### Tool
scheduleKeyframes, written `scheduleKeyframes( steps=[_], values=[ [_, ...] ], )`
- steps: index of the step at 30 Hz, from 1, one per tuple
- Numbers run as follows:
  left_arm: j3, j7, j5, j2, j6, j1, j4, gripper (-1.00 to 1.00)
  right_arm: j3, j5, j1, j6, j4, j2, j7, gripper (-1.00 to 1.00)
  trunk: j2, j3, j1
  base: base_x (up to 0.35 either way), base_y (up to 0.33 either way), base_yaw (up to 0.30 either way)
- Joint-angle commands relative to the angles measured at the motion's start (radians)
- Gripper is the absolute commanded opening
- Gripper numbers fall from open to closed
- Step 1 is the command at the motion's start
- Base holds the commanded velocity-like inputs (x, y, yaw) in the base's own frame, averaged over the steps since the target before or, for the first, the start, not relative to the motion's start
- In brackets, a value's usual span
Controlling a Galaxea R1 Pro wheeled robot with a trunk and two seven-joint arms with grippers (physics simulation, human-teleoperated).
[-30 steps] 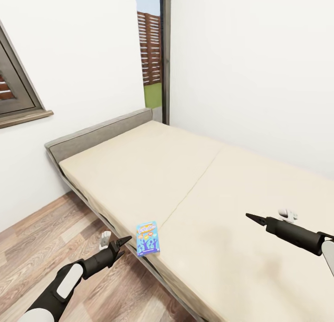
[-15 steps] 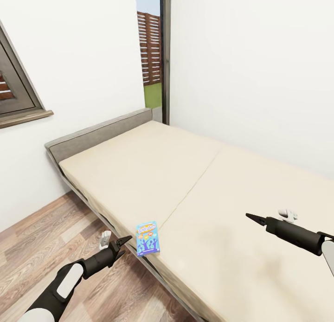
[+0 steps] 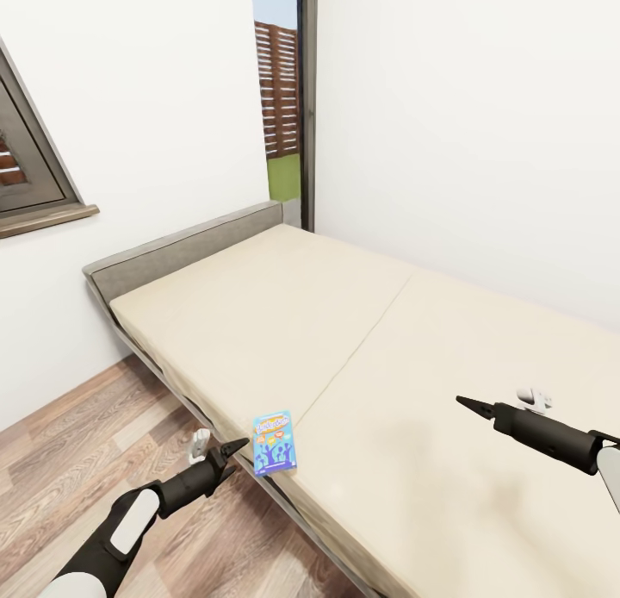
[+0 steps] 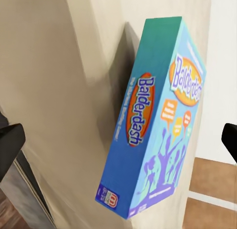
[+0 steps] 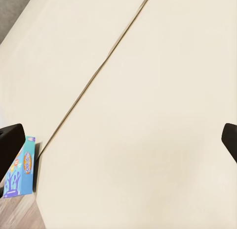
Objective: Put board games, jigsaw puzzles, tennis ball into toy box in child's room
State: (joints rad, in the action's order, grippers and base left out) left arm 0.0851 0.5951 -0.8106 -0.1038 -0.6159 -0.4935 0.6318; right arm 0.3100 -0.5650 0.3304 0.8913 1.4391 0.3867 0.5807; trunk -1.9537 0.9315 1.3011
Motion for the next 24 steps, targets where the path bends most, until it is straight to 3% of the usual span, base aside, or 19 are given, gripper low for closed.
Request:
scheduleKeyframes(
  steps=[1, 8, 24],
  values=[
    [0.002, 0.0, -0.003, 0.008, -0.007, 0.0, -0.001, 1.0, 0.001, 0.001, 0.001, 0.006, 0.0, 0.0, 0.004, 1.0, 0.0, 0.001, 0.0, 0.0, 0.0, 0.0],
    [0.0, -0.004, -0.001, 0.039, -0.009, 0.0, -0.005, 1.0, 0.001, 0.001, 0.001, 0.006, 0.0, 0.0, 0.004, 1.0, 0.0, 0.001, 0.0, 0.0, 0.0, 0.0],
    [0.0, -0.006, 0.0, 0.053, -0.01, 0.0, -0.007, 1.0, 0.001, 0.001, 0.001, 0.006, 0.0, 0.0, 0.004, 1.0, 0.0, 0.001, 0.0, 0.0, 0.0, 0.0]
  ],
)
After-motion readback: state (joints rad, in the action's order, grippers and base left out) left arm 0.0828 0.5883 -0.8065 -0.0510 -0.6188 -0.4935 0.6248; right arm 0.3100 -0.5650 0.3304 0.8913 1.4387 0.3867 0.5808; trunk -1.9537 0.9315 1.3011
